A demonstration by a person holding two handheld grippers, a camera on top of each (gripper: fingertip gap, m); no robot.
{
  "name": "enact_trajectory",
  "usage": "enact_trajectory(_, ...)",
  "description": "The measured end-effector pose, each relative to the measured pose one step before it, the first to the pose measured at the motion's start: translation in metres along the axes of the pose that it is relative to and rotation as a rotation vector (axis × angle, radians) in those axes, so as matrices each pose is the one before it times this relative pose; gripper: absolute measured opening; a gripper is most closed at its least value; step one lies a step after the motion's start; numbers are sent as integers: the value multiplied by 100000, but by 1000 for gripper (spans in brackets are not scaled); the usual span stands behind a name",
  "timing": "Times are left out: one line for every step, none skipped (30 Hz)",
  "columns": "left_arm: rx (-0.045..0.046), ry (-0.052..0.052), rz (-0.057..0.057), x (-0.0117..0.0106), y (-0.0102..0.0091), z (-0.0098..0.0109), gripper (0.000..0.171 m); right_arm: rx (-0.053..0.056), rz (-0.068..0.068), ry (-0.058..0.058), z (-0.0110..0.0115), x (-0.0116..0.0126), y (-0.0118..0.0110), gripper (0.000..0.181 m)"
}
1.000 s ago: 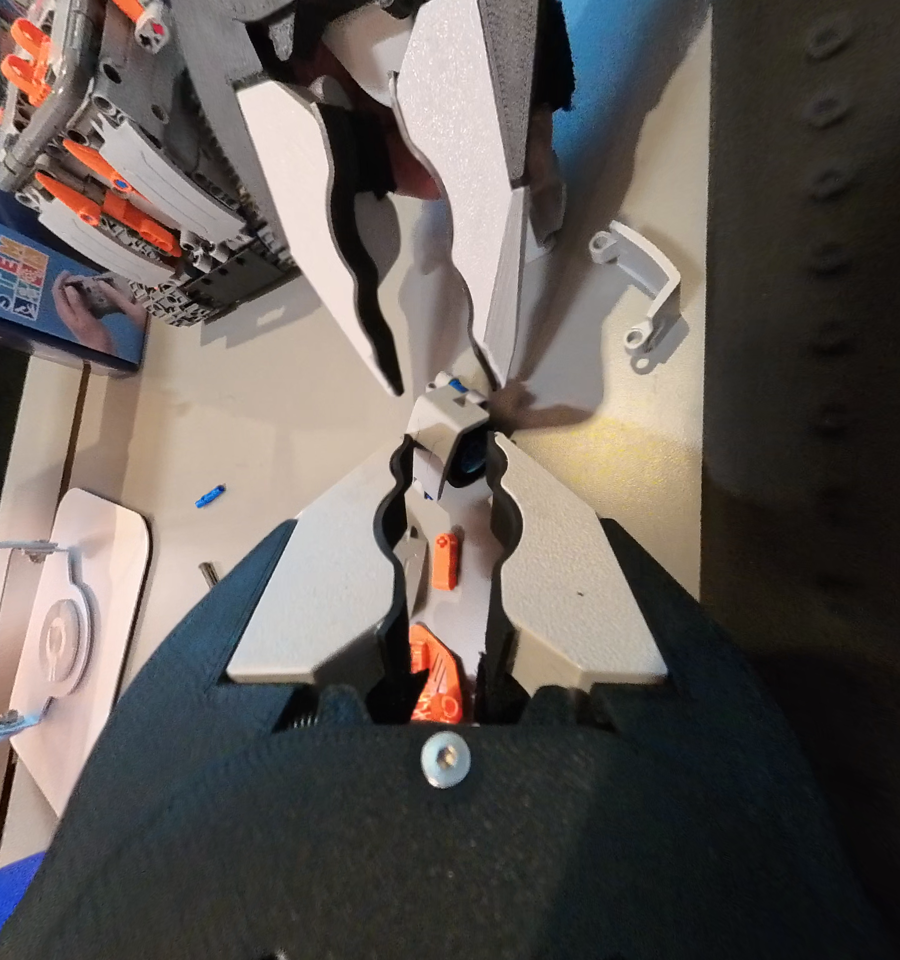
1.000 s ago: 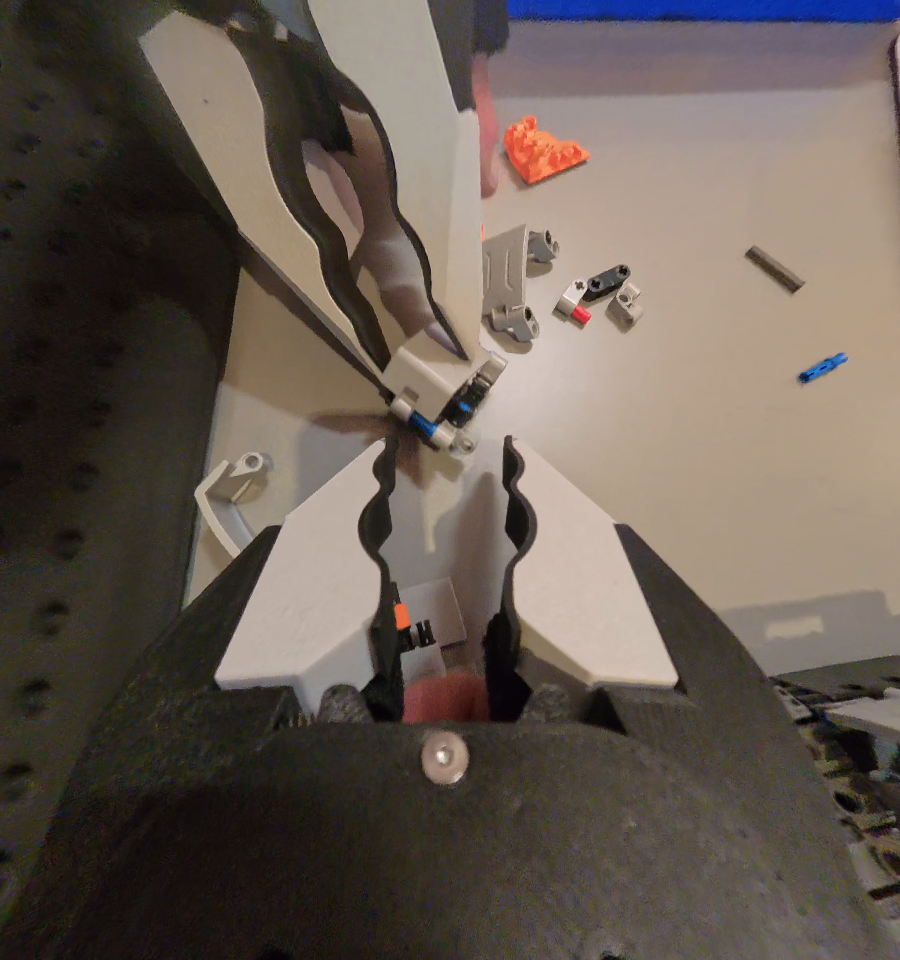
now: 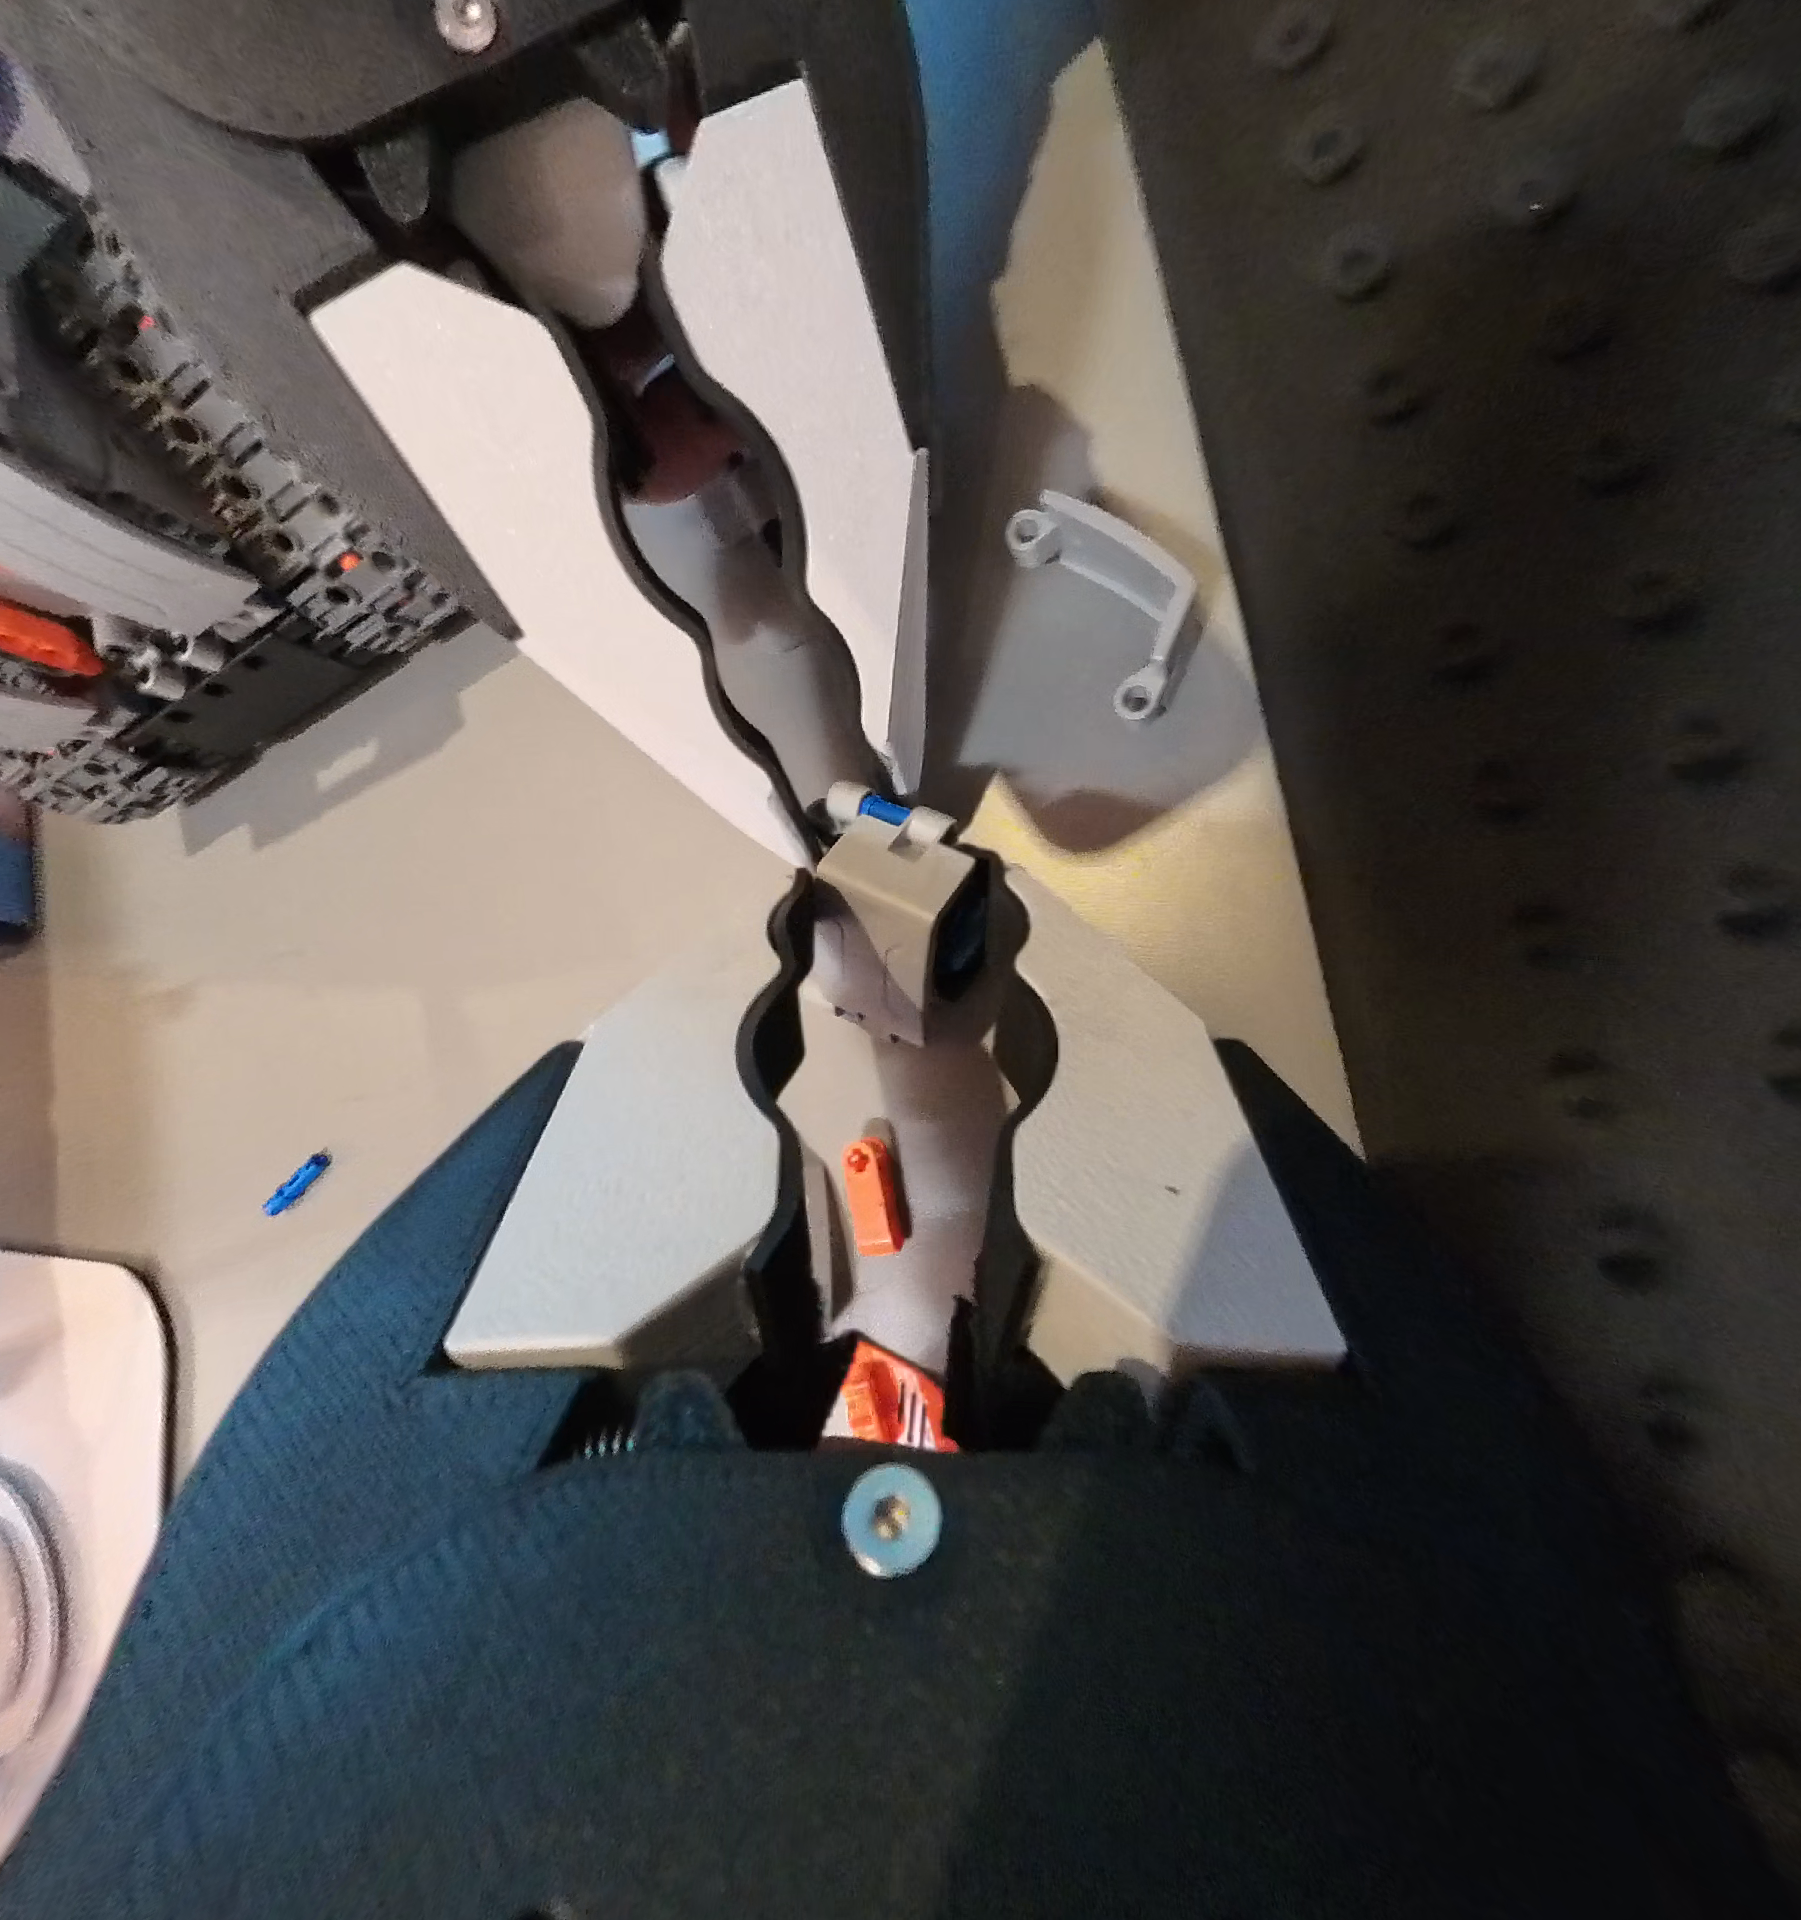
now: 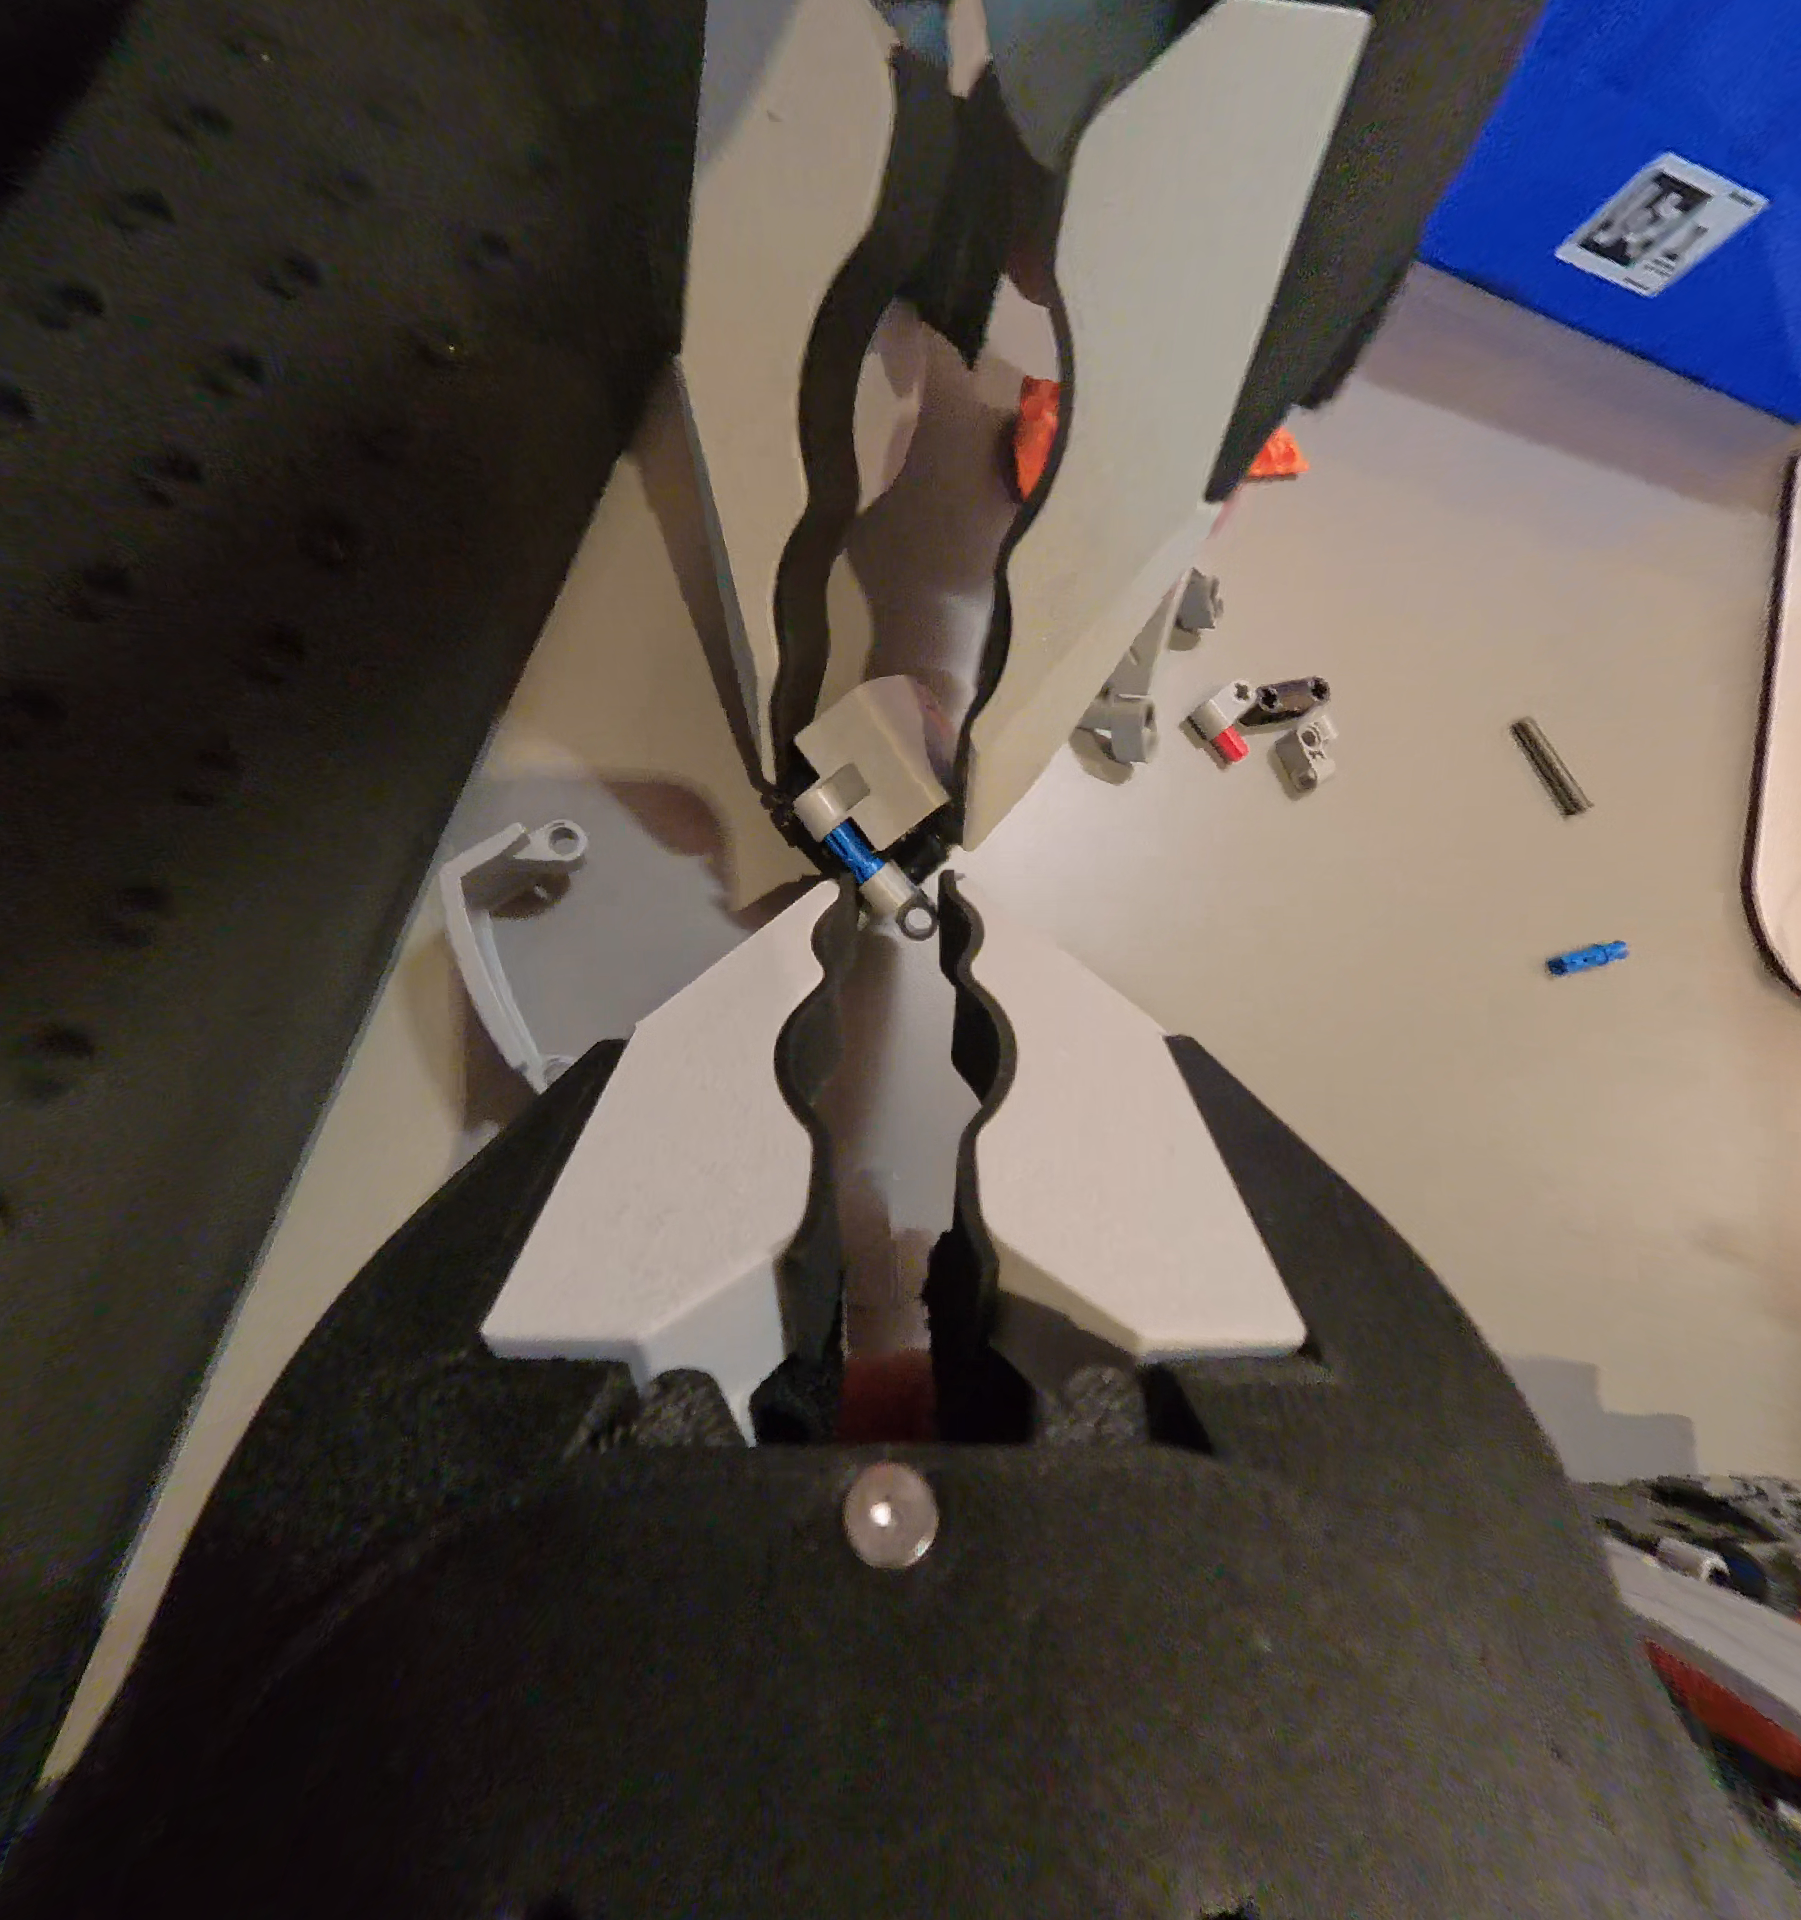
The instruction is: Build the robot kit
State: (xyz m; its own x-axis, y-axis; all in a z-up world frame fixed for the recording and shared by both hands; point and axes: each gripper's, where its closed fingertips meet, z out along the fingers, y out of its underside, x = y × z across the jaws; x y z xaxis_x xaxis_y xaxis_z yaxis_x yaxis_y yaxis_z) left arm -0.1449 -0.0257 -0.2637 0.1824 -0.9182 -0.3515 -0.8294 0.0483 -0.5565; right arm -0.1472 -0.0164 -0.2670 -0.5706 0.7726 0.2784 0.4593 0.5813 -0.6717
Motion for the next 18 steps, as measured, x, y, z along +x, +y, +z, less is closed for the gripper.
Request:
enact_trajectory(-210,-2009,-1977,-234,99,-10,29,-1105,2398,1996,-60,388,118,15)
enact_trajectory(120,-3003,-767,-209,98,4,29,-311,3105,1157,-83,288,-6,17)
enact_trajectory(524,-3485,-1151,-170,66,7,28,-79,3476,339,-37,130,4,18)
enact_trajectory(1466,-1919,-2747,109,-97,-18,28,119,2257,-1026,29,-212,77,17)
enact_trajectory(1555,-2728,-1758,77,-104,-8,28,584,2216,-153,25,-129,92,17)
enact_trajectory(1026,-3940,-922,-31,-28,31,28,746,1922,365,14,28,78,17)
enact_trajectory(750,-3384,-1181,25,-57,10,29,441,1668,194,-11,113,61,15)
enact_trajectory(210,-2979,422,-32,-8,-45,29,500,1215,543,-86,178,-48,13)
enact_trajectory(-99,-3873,1517,-253,78,-57,29,514,1465,1629,-192,308,-121,13)
enact_trajectory(229,-3326,901,-250,89,2,29,852,851,672,-197,119,-168,12)
enact_trajectory(873,-1651,-1365,-101,-2,38,29,469,53,544,-62,44,-29,13)
enact_trajectory(794,-804,-1592,-59,1,36,29,393,328,-100,33,-71,-1,16)
enact_trajectory(732,-495,-566,-27,-8,11,29,210,766,-383,94,-115,-20,19)
enact_trajectory(450,-603,-277,-42,14,27,29,-170,218,6,107,-55,5,23)
enact_trajectory(74,-1015,-425,-75,7,59,29,-450,61,392,88,15,31,25)
enact_trajectory(60,-1127,591,-51,-18,58,29,-152,852,-735,52,-116,-25,29)
enact_trajectory(-265,-1631,1508,-99,14,35,29,-76,951,256,-68,32,-42,31)
enact_trajectory(-146,-1324,1180,-89,-9,27,28,-318,726,552,-157,105,-37,29)
